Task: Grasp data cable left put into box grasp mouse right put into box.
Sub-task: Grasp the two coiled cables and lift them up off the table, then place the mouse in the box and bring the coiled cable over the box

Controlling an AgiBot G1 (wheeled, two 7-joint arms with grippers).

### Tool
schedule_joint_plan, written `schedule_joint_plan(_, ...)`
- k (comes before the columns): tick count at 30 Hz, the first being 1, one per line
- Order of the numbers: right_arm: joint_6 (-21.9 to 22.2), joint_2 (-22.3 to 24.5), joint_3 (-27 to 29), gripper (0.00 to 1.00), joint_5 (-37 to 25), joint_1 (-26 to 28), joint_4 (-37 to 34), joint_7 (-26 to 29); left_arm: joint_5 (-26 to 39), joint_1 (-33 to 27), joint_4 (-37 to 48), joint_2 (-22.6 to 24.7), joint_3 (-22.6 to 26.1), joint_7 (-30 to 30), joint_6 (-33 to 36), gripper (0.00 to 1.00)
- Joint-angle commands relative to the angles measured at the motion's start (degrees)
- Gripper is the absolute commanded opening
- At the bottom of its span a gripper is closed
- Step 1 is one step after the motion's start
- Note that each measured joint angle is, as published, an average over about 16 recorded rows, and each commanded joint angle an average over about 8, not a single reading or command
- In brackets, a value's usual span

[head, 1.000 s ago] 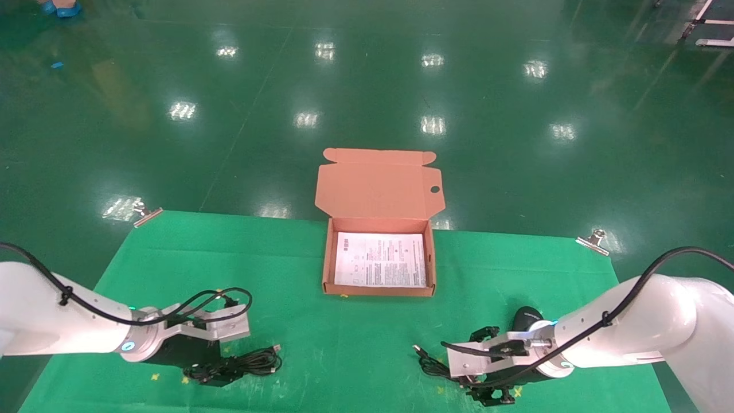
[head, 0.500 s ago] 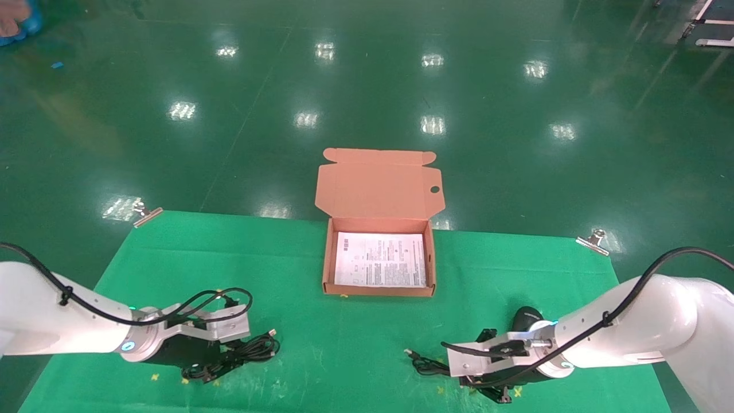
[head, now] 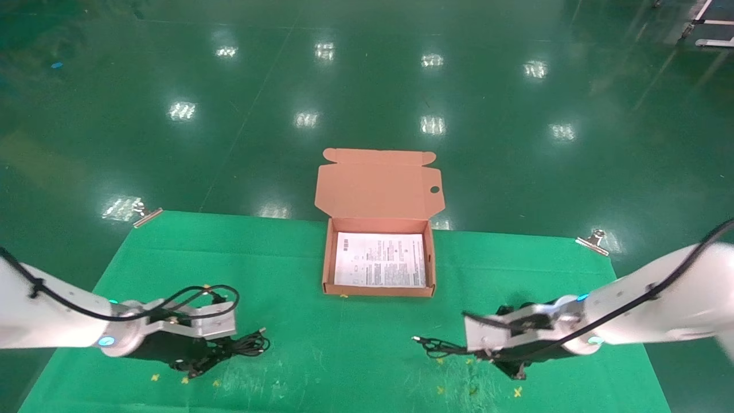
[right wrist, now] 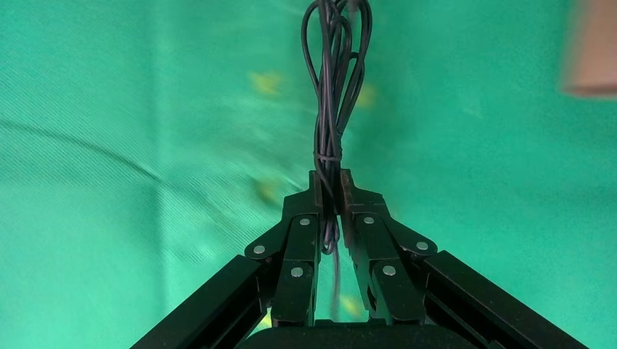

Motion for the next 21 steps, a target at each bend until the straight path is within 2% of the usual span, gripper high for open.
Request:
schedule_joint_plan(1, -1.1, 0.8, 0.1, 0.0, 0.3, 0.5, 1.1, 0.0, -0.1, -0.1, -0.4, -0.5, 0.0, 0.4, 0.7, 0.0)
schedule_joint_plan(6, -2.4, 6.4, 3.1, 0.0, 0.9, 4.4, 7.9, 5.4, -0.1, -1.5, -8.6, -5.1, -0.7, 2.4, 1.4, 0.0)
schedule_joint_plan(11, -0.3, 8.9, 6.4, 0.0, 0.7, 9.5, 13.5, 10.1, 0.8, -4.0, -19.2, -8.5, -2.0, 2.0, -0.4, 0.0)
schedule_joint_plan(16, 3.4, 5.7, 8.6, 0.0, 1.6, 14.4, 14.2, 10.8, 2.6, -6.3, -25.7, -7.2, -3.0, -0.7, -4.5, 0.0)
schedule_joint_plan(21, 7.8, -0.6, 9.6, 0.0, 2.5, 19.4, 8.9, 7.8, 3.7, -8.8, -26.8, -3.4, -3.7, -0.6, -9.1, 0.0)
